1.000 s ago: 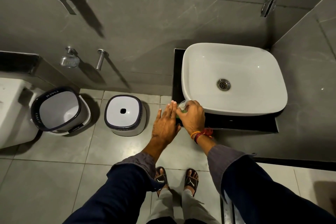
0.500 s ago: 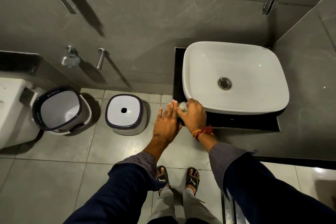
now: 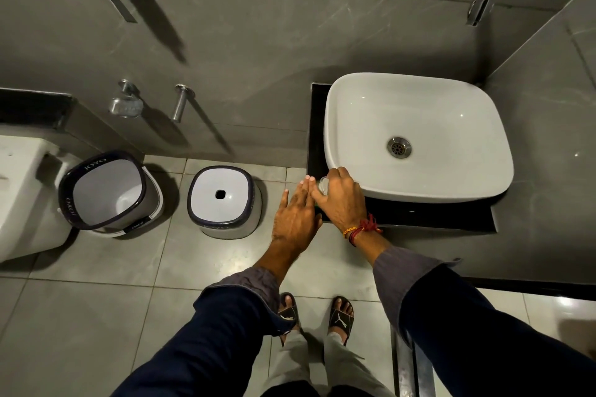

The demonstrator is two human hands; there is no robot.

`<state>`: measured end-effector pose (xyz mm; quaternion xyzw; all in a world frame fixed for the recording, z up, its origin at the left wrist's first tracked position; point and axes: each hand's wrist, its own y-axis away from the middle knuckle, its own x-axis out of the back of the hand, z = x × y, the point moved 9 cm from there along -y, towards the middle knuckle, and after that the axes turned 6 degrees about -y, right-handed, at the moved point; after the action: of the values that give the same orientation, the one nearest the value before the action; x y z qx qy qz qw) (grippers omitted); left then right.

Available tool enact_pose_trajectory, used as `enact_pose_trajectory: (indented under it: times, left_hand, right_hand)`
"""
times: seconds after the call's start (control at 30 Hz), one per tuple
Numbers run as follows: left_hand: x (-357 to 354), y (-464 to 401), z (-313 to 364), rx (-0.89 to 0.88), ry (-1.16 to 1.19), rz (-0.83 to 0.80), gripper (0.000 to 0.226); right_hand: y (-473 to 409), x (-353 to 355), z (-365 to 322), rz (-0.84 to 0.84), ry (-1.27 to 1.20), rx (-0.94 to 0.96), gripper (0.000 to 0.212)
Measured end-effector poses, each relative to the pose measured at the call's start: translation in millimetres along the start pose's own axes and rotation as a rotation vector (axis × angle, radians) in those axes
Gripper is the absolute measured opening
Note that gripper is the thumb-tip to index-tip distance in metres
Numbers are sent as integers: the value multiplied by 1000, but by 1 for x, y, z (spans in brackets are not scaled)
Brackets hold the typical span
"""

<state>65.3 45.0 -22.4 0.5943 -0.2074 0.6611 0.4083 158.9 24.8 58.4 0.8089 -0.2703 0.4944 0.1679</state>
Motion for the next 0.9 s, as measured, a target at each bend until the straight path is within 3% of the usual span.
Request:
enact_pose_trajectory:
  times: [0.2,0.4,0.6,0.9]
  left_hand:
    - [0,0,-1,9,5,8,81]
    - [-3,-1,-1,23,14,6,77]
    - [-5,-2,-1,24,17,12,77]
    - [-5,-2,1,26,9,13,80]
  right_hand:
    - [5,-13,9,-112,-35,5,43]
    - [-1,-7,14,-59,21,-32,51]
    - [1,-14,18,-94,-126,-35,39]
    - [5,-7,13,-29,-19,-76,46]
